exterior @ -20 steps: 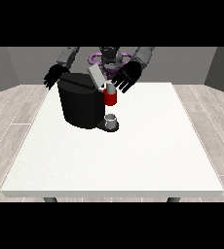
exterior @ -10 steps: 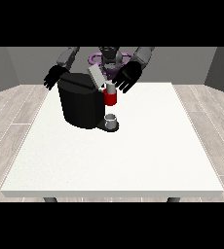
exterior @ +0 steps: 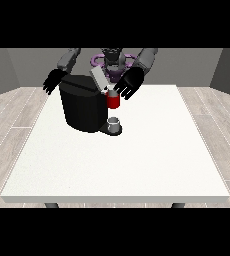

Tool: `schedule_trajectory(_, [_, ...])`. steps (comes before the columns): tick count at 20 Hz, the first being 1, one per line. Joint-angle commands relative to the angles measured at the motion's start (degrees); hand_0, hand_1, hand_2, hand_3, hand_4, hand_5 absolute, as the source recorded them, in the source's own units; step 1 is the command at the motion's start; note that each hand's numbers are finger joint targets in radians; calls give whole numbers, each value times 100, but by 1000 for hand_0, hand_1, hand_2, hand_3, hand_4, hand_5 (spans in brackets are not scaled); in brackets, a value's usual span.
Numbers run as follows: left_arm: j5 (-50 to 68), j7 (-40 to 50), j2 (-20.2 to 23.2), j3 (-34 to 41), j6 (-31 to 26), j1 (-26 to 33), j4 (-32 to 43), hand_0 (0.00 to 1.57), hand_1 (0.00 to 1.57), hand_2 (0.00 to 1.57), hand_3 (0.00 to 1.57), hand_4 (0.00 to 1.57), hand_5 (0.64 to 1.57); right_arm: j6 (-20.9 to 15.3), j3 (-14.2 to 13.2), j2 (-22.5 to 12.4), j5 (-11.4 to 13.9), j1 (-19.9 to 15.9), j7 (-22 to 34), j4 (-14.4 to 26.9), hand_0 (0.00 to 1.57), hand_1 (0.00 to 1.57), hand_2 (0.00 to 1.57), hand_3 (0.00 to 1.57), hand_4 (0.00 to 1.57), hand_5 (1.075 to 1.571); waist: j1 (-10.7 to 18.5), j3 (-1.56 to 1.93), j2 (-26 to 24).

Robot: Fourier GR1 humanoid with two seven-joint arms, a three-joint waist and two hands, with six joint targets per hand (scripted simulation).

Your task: Insert the coffee pod into the coffee machine and close the lid

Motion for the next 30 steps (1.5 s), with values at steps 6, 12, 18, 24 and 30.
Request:
schedule_trajectory(6, [-157,-236,89,-53,58,101,71,1085,1085,1132,956,403,1571,-214,201,218,137,104,63,-174,0,0,0,0,431,1571,-18,-3,-50])
schedule_trajectory(12, [-200,-42,-130,-44,236,97,51,1073,1073,1125,967,364,1571,26,108,77,-9,73,-36,-69,0,0,0,0,459,1571,-60,-2,-43])
schedule_trajectory(18, [-457,-532,192,-350,-241,321,145,0,0,378,112,0,1571,-166,200,109,88,152,396,-271,0,0,0,0,419,1571,7,-4,-262])
schedule_trajectory(24, [-667,-268,144,-414,-72,9,22,0,0,0,0,0,1571,-228,88,67,159,-108,-14,42,0,0,0,0,338,1571,-2,-2,99])
schedule_trajectory(30, [-536,-267,60,-354,-483,96,-64,0,0,0,0,0,1571,-238,77,141,135,160,-89,264,0,0,0,0,416,1571,282,-2,-398])
